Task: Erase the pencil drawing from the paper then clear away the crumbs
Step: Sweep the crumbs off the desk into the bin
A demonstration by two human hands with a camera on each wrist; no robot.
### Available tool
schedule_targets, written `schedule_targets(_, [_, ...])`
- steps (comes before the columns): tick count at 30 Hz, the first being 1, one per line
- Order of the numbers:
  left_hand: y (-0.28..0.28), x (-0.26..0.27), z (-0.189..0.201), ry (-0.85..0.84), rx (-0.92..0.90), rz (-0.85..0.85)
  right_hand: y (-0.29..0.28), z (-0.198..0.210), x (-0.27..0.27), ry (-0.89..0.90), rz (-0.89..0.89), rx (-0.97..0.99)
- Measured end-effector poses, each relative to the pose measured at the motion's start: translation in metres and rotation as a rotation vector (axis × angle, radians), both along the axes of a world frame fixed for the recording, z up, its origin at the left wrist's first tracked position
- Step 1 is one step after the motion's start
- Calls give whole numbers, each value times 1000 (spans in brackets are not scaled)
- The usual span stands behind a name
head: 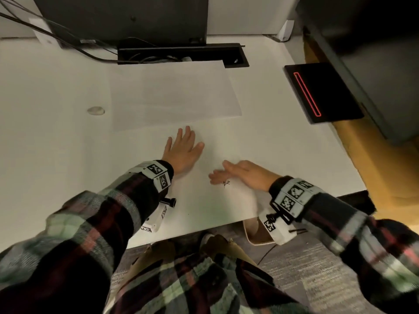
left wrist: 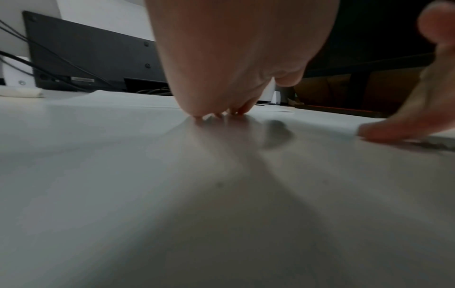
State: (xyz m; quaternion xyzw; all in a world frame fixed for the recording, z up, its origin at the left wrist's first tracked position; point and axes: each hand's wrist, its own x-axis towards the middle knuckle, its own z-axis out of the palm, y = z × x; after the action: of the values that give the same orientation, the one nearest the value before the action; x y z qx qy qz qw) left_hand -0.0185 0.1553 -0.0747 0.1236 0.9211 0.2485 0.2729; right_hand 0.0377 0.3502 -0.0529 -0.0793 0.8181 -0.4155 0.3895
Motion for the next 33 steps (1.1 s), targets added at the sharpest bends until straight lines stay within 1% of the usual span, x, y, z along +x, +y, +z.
schedule_targets(2, [10, 1, -3, -5, -27, -83, 13, 11, 2, 12, -159, -50])
schedule_targets(5, [25, 8, -3, -17, -8, -234, 35, 18, -13, 154, -435, -110])
schedule_targets(7, [33, 17, -1, -58, 31, -312, 47, 17, -28, 221, -528, -73])
schedule_targets(9, [35, 26, 4, -158, 98, -352, 58, 15, -44, 235, -584, 24])
schedule_targets(11, [33, 30, 11, -324, 216, -317, 62, 10, -57, 198, -587, 143])
schedule_targets(12, [30, 31, 15, -409, 294, -244, 60, 8, -59, 174, -556, 198])
schedule_targets(13, [26, 31, 18, -452, 378, -151, 57, 6, -59, 158, -512, 239])
schedule_targets(14, [23, 30, 21, -436, 454, -56, 53, 4, -56, 153, -456, 266])
schedule_targets(16, [16, 23, 24, -275, 560, 143, 43, -2, -42, 164, -302, 286])
schedule_targets(17, [13, 18, 24, -173, 566, 225, 37, -5, -31, 167, -224, 271])
schedule_targets(18, [9, 13, 24, -82, 531, 275, 30, -8, -19, 159, -174, 233])
schedule_targets(19, [7, 9, 22, -23, 454, 279, 24, -10, -6, 138, -158, 177])
schedule_targets(20, [5, 7, 19, -6, 336, 240, 19, -10, 7, 112, -167, 113])
schedule_targets(22, [7, 10, 15, -63, 110, 97, 12, -6, 27, 50, -238, -10])
schedule_targets(24, [14, 21, 11, -134, 15, -37, 12, 2, 39, 24, -383, -93])
schedule_targets(26, [22, 33, 11, -195, 27, -165, 18, 8, 43, 89, -572, -148])
schedule_targets(28, [27, 45, 11, -274, 72, -274, 28, 13, 38, 191, -694, -98])
schedule_targets(29, [27, 50, 13, -333, 115, -298, 32, 14, 35, 219, -726, -47])
schedule_targets(30, [26, 54, 17, -390, 180, -287, 36, 15, 30, 230, -738, 7])
schedule_targets(31, [23, 56, 20, -426, 271, -221, 38, 16, 27, 223, -734, 64])
schedule_targets(32, [19, 56, 23, -413, 360, -123, 38, 15, 23, 201, -715, 125])
schedule_targets(33, [13, 55, 25, -351, 421, -11, 35, 13, 22, 169, -673, 189])
